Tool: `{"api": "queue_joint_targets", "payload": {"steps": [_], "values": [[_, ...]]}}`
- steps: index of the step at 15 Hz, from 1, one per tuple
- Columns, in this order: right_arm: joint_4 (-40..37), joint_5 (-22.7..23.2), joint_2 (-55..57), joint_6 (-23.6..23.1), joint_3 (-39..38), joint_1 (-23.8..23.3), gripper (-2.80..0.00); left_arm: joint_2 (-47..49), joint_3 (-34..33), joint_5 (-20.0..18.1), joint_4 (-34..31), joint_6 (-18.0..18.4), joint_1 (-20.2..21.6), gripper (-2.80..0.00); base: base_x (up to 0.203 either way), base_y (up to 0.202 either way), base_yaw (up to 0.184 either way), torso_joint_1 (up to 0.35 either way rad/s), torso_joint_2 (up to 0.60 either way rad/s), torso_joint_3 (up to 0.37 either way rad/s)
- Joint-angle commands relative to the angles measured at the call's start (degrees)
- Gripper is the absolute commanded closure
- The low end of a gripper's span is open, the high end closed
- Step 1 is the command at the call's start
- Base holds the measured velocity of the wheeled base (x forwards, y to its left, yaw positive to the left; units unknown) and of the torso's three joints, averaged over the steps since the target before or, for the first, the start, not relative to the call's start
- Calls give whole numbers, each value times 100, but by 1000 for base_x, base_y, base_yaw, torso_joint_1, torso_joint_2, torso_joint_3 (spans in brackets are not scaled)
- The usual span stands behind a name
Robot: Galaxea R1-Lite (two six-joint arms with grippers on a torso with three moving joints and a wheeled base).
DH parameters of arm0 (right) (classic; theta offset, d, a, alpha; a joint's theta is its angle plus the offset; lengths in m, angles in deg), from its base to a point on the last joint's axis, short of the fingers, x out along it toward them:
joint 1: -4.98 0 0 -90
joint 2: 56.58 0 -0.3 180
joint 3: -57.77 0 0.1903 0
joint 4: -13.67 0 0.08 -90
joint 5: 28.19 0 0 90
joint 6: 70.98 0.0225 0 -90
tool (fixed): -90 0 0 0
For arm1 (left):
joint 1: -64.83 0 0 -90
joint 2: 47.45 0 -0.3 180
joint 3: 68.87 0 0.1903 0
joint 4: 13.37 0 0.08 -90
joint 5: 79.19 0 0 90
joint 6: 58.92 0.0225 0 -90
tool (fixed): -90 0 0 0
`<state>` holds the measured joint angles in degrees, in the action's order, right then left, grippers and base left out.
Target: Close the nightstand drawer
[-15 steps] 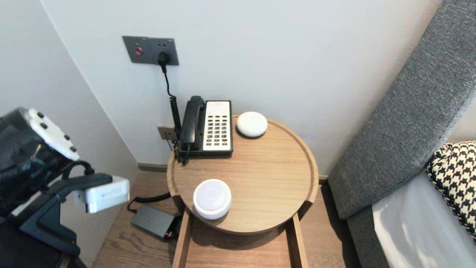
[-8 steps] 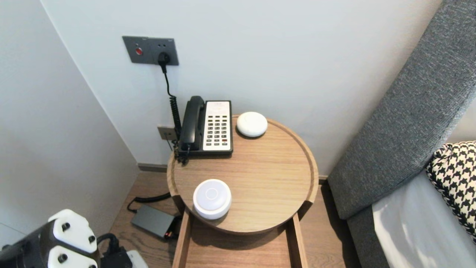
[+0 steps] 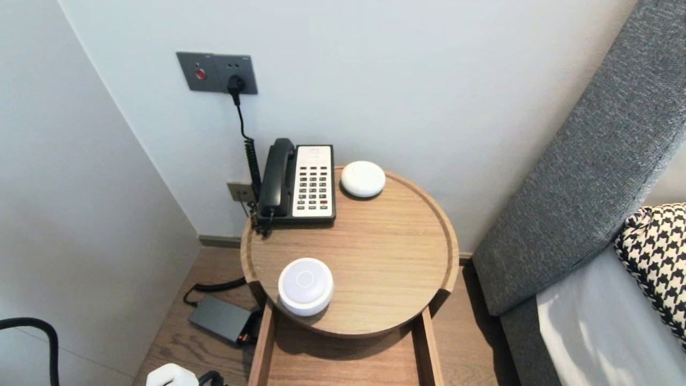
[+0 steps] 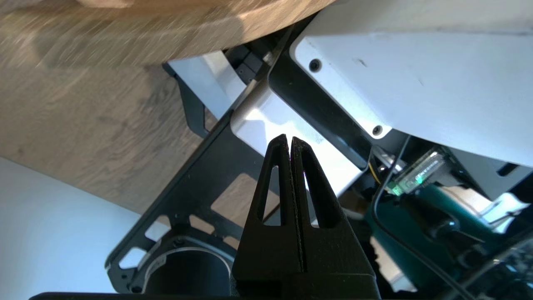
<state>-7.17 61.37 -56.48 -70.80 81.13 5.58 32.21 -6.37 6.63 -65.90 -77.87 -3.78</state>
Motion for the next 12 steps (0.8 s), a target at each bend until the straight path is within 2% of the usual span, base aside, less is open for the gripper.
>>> {"api": "queue_joint_targets", "payload": {"steps": [1,7,12], "values": [[3,0,8,-1,-149,2,0,250,-2,13,47,-12,-56,0,0,0,0,0,0,0],[3,0,8,-1,-149,2,0,602,-36,39,221,-3,-87,0,0,0,0,0,0,0],[3,0,8,-1,-149,2,0,869,-48,456,612,-30,-92,0,0,0,0,0,0,0]]}}
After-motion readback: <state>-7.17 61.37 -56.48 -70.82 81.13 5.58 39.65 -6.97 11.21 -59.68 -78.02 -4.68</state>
